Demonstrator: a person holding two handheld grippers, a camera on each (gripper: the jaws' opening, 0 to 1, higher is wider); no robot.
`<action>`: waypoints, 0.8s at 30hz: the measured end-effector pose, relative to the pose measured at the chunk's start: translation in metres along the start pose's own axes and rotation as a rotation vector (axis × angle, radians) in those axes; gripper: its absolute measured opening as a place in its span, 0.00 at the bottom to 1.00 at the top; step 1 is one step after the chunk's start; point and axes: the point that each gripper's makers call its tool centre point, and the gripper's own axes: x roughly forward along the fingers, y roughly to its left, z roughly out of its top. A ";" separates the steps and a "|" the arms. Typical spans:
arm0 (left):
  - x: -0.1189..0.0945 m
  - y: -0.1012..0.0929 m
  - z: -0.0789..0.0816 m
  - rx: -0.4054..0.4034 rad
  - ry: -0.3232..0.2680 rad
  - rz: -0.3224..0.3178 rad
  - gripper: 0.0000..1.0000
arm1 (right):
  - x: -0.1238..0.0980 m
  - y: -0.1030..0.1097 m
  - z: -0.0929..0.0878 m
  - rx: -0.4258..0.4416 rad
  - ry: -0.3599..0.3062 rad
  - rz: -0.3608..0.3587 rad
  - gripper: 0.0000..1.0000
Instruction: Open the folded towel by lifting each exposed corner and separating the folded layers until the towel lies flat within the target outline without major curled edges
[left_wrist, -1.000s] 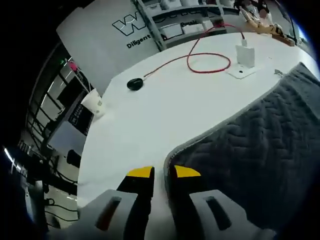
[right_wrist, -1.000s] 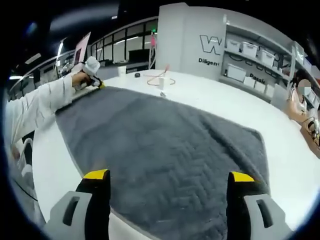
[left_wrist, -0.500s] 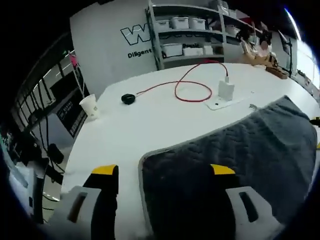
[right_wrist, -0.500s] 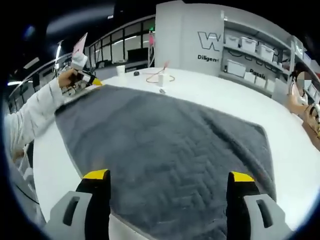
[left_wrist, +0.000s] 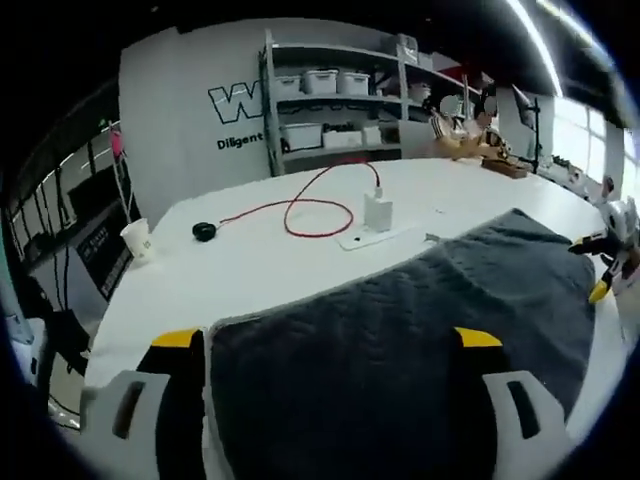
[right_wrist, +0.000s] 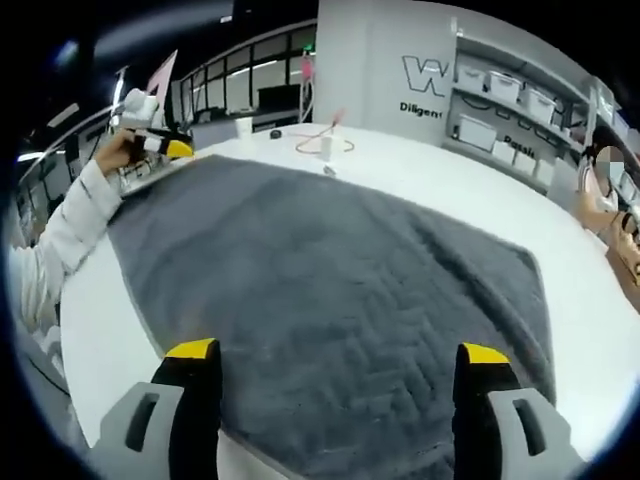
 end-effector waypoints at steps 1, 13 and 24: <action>-0.001 -0.002 -0.002 -0.016 -0.017 -0.012 0.99 | 0.002 0.002 0.000 -0.003 0.000 0.012 0.96; 0.022 0.005 -0.038 -0.006 0.005 -0.078 0.99 | 0.003 0.011 0.010 -0.033 -0.027 0.037 0.96; 0.029 0.005 -0.043 -0.020 -0.005 -0.091 0.98 | -0.015 -0.020 0.056 0.006 -0.198 0.033 0.99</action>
